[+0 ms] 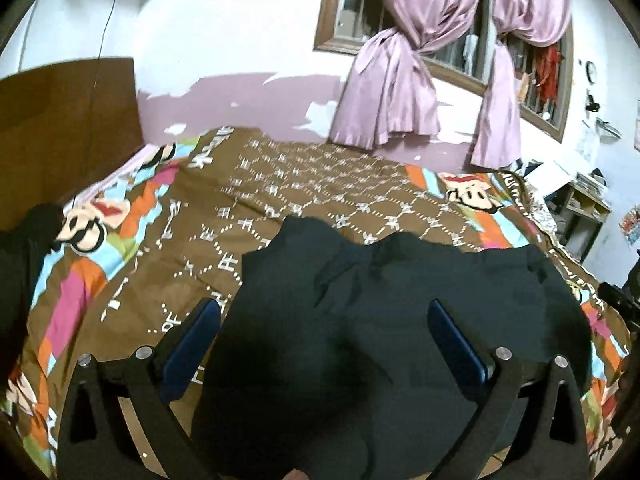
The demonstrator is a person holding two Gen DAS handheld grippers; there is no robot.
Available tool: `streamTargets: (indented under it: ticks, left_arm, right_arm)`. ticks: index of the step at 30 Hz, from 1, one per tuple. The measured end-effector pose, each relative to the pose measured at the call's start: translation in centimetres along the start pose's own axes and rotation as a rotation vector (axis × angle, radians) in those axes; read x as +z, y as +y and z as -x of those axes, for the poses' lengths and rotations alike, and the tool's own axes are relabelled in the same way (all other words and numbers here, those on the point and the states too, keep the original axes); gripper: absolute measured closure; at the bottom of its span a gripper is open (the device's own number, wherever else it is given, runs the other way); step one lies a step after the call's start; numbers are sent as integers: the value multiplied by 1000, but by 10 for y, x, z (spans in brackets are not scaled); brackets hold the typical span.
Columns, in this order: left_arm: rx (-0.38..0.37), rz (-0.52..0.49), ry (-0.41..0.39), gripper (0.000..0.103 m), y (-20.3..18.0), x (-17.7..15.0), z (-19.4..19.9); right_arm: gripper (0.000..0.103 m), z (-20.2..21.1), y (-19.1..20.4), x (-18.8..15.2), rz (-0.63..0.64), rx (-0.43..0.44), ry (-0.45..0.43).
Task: Fold large clothes
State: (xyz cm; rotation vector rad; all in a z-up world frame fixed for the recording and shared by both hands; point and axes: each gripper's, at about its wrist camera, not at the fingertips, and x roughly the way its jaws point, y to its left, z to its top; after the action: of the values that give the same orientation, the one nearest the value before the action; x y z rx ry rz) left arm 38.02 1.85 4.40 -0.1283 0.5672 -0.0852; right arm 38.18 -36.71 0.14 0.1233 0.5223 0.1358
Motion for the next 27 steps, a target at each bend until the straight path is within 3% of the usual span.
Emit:
streamTargets:
  ticks: [6, 18, 27]
  left_arm:
    - [-46, -11, -38, 2, -14, 9, 29]
    - [-34, -72, -98, 2, -45, 12, 99]
    - [-64, -95, -115, 2, -64, -4, 146]
  right_arm:
    - [0, 26, 10, 13, -10, 42, -8]
    - [0, 86, 40, 39, 111, 80, 64]
    - [0, 139, 65, 13, 92, 151, 11]
